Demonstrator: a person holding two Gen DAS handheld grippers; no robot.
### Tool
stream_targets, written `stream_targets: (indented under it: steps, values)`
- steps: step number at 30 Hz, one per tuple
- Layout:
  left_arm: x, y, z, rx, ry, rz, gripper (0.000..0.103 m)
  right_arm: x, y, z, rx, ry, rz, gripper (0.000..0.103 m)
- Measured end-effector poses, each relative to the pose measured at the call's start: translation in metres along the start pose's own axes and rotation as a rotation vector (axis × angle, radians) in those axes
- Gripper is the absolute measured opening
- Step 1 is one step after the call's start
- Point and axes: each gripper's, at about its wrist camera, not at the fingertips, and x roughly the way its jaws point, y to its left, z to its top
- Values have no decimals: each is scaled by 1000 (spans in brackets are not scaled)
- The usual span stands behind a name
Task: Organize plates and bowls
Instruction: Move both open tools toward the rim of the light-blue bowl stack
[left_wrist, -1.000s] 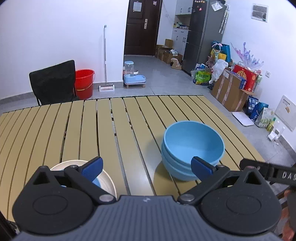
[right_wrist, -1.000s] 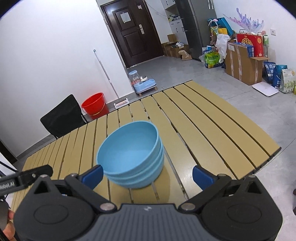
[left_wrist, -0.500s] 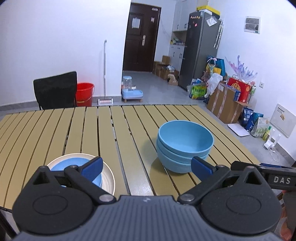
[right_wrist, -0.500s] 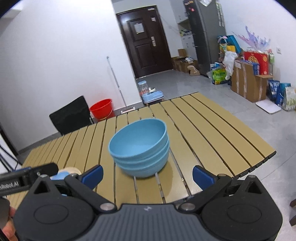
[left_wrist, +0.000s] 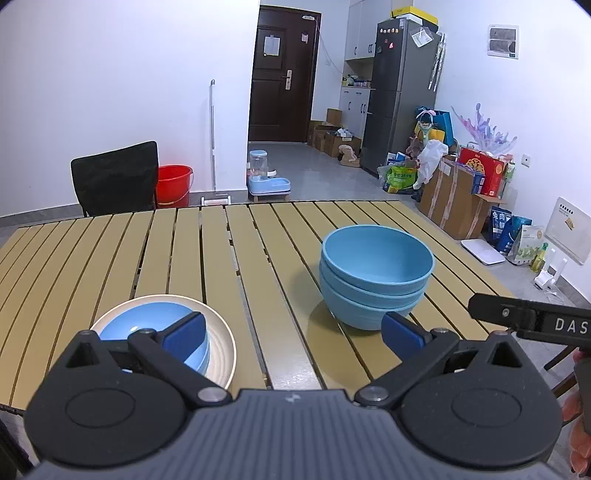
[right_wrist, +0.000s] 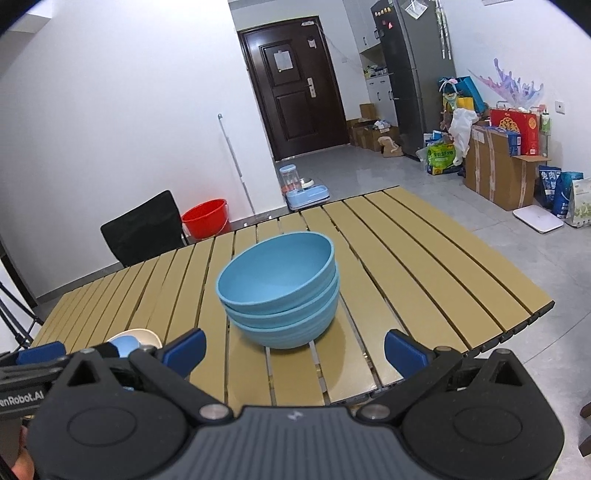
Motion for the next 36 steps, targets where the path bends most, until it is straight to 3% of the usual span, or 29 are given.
stream_targets:
  steps: [6,13,17,28,36]
  values:
    - [10,4,2,4,10,9,103,2,-2,-4,-13,-44,-4,103]
    - [20,12,10,8,31,18,103,12,-10,8,-6,1,-21,103]
    - [23,11,18,12,43,9,103,18,-16,17,1,36,11,103]
    - [57,0,49,-57,191,-31,103,45,-16,57,-59,91,28,103]
    - [91,-9,69,-117,275,-15,103,72,-8,87,-111,161,3,101]
